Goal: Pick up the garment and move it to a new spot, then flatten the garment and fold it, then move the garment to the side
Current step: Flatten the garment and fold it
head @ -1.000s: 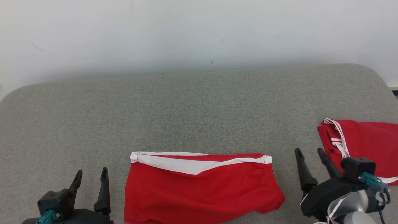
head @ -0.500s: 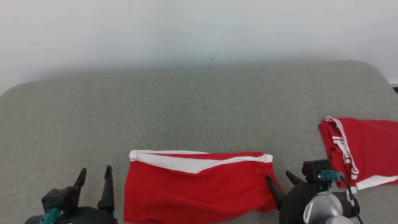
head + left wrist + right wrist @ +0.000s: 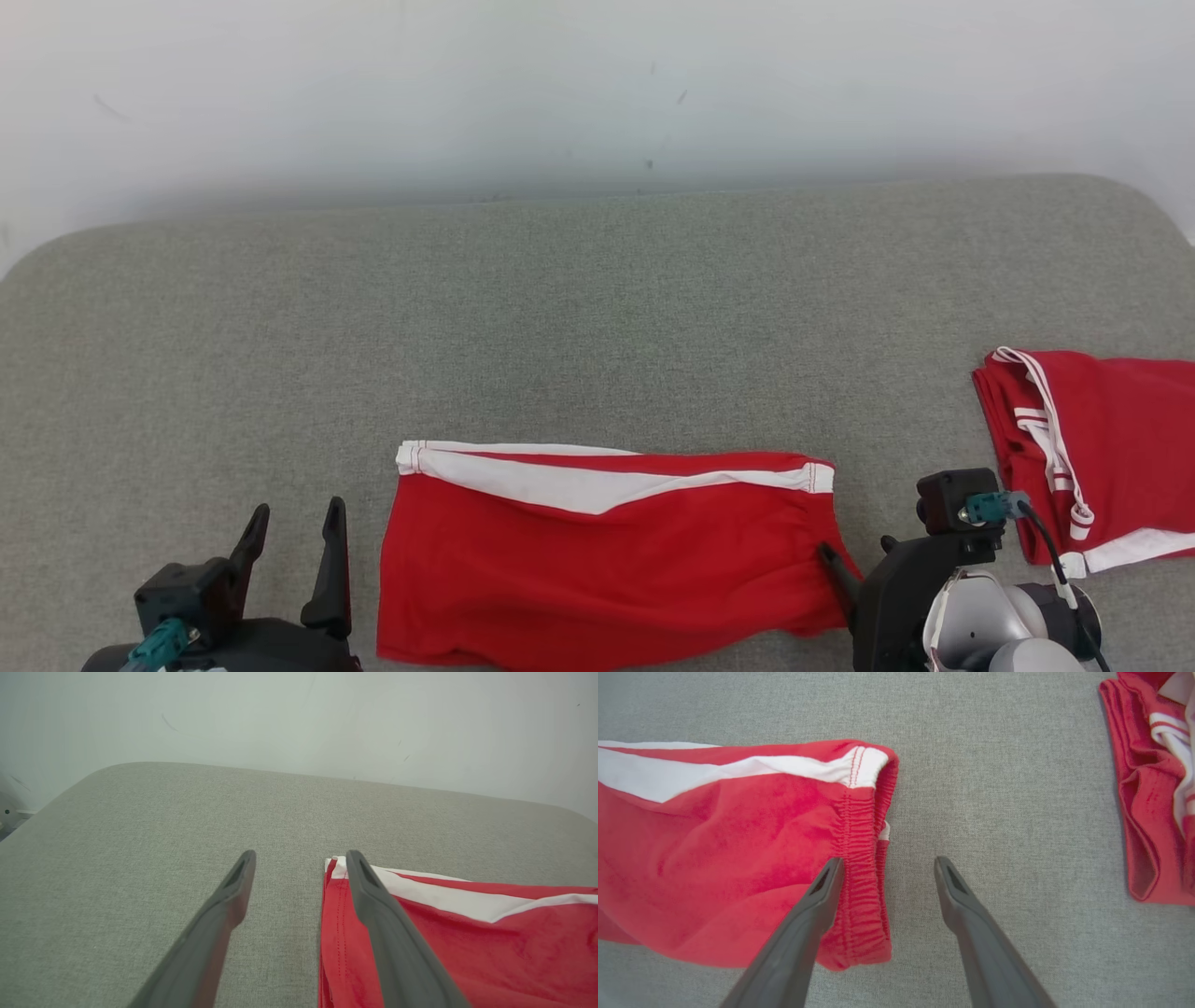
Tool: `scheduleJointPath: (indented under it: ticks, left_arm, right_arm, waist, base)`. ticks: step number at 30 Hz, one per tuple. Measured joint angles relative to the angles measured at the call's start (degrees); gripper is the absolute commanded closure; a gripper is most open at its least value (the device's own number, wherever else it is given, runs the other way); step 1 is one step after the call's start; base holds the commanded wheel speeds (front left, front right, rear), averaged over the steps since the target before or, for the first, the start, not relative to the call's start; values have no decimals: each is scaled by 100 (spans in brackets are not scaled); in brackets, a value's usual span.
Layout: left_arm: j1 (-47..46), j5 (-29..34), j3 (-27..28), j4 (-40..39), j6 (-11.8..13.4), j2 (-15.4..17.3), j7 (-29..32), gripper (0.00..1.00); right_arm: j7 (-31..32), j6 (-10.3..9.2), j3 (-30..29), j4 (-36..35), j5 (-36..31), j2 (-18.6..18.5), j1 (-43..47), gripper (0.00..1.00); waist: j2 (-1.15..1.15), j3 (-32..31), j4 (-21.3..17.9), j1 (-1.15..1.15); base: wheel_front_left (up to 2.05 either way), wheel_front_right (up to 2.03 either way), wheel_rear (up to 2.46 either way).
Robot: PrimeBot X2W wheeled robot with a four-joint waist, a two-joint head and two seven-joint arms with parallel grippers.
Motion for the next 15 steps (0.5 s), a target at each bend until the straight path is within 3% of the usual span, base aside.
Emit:
scheduleJointPath:
  ticks: [15]
  left_arm:
    - [-166,1,-136,-92,-55,-14,79,0]
  right_arm:
    - [606,-1,-431,232,-196,265,-70,0]
  waist:
    - [0,219,175,0]
  base:
    - [0,0,0]
